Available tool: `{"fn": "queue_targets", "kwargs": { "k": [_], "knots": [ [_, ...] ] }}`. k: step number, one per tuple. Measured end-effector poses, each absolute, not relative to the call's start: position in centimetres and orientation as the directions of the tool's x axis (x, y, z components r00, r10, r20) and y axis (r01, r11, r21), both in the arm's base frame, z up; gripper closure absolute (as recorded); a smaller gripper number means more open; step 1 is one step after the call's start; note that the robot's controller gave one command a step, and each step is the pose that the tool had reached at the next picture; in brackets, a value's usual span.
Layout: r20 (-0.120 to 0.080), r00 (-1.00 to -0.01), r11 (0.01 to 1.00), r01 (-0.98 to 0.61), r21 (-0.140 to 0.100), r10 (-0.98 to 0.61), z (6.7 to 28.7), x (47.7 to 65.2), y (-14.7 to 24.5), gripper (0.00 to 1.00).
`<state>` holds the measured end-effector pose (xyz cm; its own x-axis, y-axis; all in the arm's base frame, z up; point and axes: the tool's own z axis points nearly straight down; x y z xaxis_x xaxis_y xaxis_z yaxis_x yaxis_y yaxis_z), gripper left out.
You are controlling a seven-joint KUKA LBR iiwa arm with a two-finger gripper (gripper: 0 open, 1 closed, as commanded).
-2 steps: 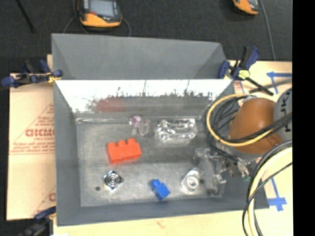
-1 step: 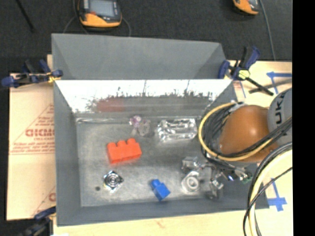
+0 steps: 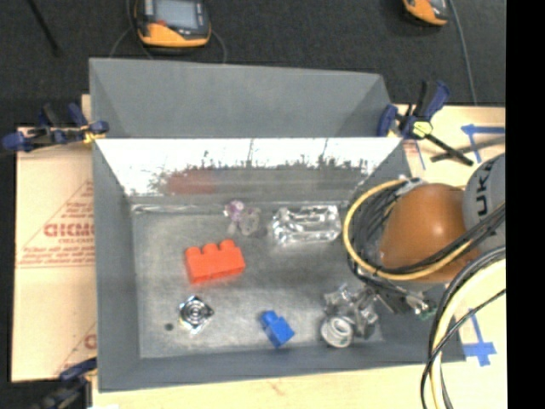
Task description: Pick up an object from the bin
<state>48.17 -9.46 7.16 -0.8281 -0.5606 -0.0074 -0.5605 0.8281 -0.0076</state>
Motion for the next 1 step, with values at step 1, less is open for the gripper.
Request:
{"fn": "queue_targets", "kwargs": {
  "k": [1],
  "knots": [
    [-0.008, -0.818, 0.818, -0.575, -0.009, -0.575, 20.75, 49.85, -11.52, 1.00]
  ]
}}
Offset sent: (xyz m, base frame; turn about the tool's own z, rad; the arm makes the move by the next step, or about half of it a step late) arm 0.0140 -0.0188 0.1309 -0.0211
